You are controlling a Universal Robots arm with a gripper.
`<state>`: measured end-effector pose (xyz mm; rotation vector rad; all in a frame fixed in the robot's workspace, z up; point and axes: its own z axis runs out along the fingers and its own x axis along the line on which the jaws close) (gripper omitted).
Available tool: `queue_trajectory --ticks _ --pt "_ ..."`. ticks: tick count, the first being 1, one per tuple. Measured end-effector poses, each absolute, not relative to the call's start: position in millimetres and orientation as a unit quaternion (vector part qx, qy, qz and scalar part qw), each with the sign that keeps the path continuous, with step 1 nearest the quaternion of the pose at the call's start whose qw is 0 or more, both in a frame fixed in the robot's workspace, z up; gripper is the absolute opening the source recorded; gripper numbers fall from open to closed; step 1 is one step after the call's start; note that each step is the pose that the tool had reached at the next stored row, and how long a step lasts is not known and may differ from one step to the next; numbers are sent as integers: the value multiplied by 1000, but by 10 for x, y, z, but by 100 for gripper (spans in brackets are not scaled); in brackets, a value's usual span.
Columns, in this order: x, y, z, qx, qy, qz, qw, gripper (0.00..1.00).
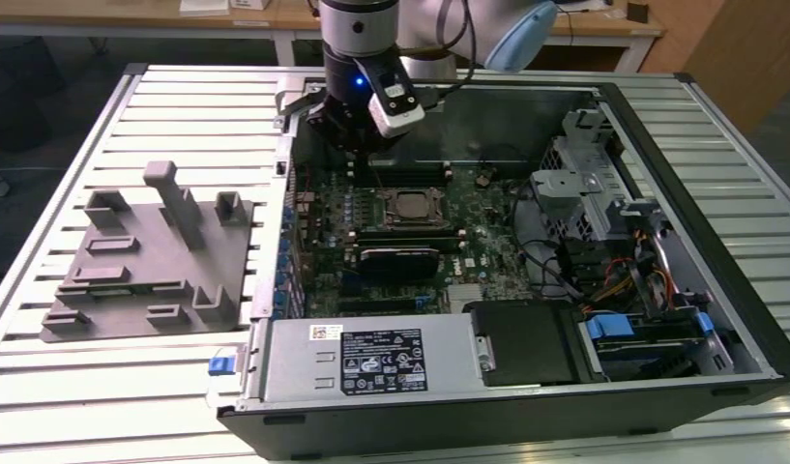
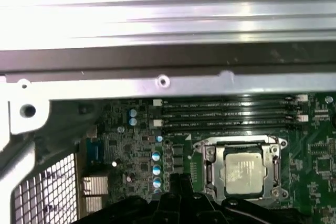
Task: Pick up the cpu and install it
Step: 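Install the first cpu locking lever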
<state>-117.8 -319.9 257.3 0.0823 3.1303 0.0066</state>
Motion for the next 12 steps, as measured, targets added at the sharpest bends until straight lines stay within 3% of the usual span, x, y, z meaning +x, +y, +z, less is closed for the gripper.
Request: queue_trajectory --ticks 12 --pt "-1119 -3056 2565 18 1000 2 5 12"
